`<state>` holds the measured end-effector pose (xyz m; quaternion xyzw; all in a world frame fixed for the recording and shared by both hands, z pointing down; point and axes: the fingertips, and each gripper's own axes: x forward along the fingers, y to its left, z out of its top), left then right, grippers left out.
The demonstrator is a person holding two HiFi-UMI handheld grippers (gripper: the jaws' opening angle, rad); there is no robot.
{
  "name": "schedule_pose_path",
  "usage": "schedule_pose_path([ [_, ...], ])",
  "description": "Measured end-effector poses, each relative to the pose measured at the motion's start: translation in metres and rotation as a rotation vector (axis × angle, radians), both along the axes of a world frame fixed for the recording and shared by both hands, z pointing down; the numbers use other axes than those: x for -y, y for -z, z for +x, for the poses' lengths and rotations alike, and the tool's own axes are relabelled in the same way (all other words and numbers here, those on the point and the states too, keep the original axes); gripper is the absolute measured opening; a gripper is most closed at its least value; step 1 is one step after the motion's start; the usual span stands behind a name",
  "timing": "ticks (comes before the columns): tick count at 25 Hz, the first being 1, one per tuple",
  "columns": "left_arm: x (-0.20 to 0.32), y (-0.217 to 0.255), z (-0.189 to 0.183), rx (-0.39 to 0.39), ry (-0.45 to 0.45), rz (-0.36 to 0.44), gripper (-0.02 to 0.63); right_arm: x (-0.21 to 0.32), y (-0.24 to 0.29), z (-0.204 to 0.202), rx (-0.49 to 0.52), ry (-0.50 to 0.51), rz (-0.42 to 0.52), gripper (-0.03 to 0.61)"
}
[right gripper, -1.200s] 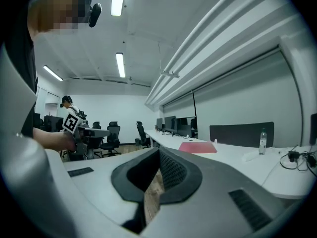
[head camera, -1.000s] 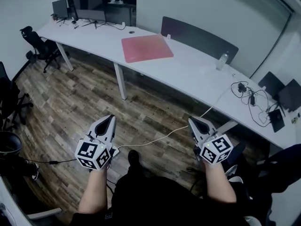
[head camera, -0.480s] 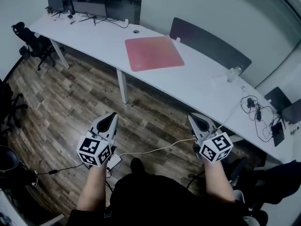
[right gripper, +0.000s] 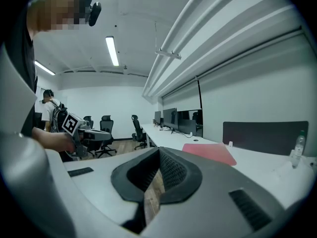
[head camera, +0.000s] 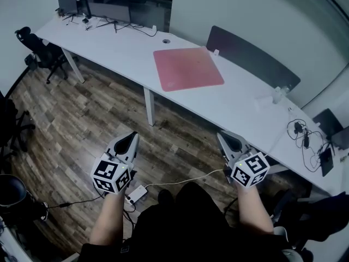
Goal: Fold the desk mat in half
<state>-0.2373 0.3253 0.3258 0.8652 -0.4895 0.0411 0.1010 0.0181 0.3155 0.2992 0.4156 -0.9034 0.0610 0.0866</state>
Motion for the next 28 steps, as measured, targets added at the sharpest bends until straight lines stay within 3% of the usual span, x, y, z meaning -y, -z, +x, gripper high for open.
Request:
schedule_pose_path([
  [8,0.026,-0.003,0.006,-0.023,-0.011,-0.002,0.003,0.030,-0.011,0.003,0.014,-0.010,-0.011,-0.004],
  [18,0.081,-0.013,0.018,0.003,-0.003,-0.006,0.003,0.089,-0.020,0.003,0.034,0.031,-0.007,-0.004],
  [28,0.197,-0.036,0.079,0.051,0.031,-0.063,0.003,0.215,-0.043,0.057,0.004,0.063,-0.042,-0.003],
])
